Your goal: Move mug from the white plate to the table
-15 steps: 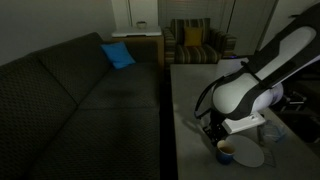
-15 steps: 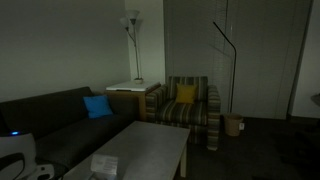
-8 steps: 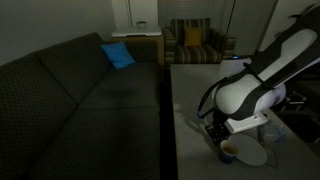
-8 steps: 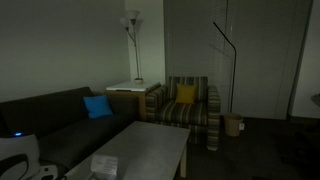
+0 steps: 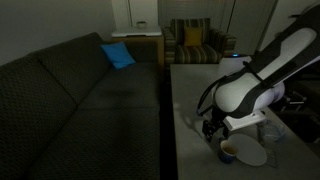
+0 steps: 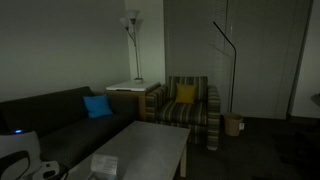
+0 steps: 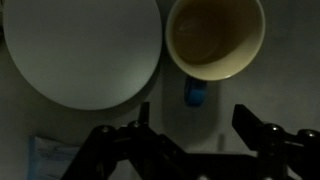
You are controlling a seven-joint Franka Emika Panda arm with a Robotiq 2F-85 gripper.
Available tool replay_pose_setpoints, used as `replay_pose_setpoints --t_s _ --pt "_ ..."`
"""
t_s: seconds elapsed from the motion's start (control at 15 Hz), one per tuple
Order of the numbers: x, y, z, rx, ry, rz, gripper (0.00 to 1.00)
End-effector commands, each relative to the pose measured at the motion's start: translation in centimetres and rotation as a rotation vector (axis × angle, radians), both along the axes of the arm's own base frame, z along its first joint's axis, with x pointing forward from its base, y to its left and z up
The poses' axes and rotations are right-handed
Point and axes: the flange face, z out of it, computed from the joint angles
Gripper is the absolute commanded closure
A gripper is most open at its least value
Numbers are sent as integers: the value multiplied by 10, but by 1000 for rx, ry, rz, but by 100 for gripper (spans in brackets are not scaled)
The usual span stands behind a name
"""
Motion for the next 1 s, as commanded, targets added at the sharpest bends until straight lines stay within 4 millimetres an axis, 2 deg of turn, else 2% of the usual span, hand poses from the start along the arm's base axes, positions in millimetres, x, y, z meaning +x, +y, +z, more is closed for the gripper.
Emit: replay_pose_setpoints --t_s 0.0,0.4,0.47,0.93 --pt "7 11 7 -20 -43 56 0" --pt "13 36 21 -37 -50 88 0" --pt "16 33 27 -36 -49 36 0" --pt "35 11 52 -35 -113 -48 0"
